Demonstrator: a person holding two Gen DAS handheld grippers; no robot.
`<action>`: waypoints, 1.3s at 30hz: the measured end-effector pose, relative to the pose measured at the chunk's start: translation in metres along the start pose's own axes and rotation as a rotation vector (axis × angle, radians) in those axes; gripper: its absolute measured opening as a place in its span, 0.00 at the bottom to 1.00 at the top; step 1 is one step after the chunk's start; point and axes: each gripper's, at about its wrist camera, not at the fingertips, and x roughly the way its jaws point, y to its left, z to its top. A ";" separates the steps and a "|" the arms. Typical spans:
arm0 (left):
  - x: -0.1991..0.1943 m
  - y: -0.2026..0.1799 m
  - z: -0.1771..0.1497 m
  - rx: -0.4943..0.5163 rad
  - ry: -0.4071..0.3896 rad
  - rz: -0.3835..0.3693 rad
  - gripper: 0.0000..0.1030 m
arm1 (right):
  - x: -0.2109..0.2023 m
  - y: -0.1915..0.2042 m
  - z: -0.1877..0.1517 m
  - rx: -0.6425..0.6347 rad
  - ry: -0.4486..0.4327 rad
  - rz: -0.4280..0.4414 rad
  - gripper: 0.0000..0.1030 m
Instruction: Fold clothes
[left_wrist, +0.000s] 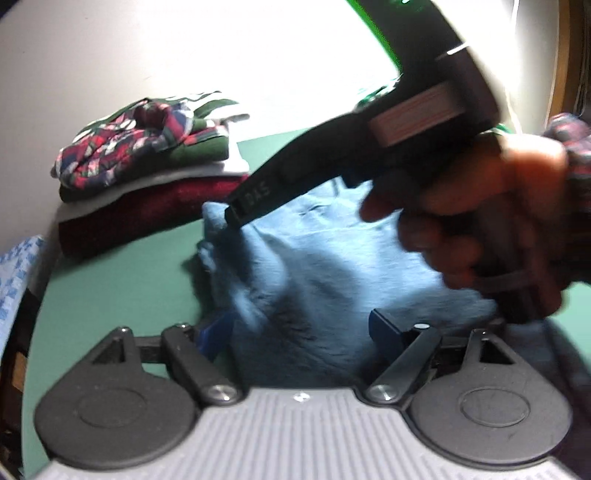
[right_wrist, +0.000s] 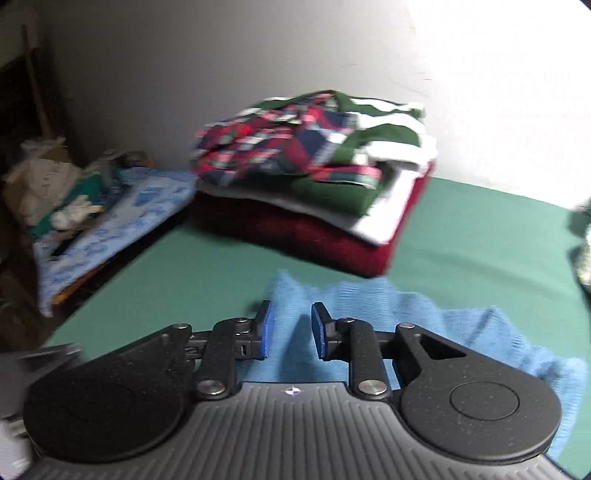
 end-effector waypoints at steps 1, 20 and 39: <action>0.000 -0.002 -0.001 0.006 0.000 -0.005 0.81 | 0.003 -0.005 -0.002 0.025 0.014 -0.026 0.32; 0.003 -0.011 -0.013 0.014 0.021 0.007 0.87 | -0.022 -0.043 -0.024 -0.034 0.080 -0.004 0.36; -0.007 -0.017 -0.010 0.021 0.000 0.003 0.86 | -0.043 -0.016 -0.017 -0.146 -0.027 -0.119 0.14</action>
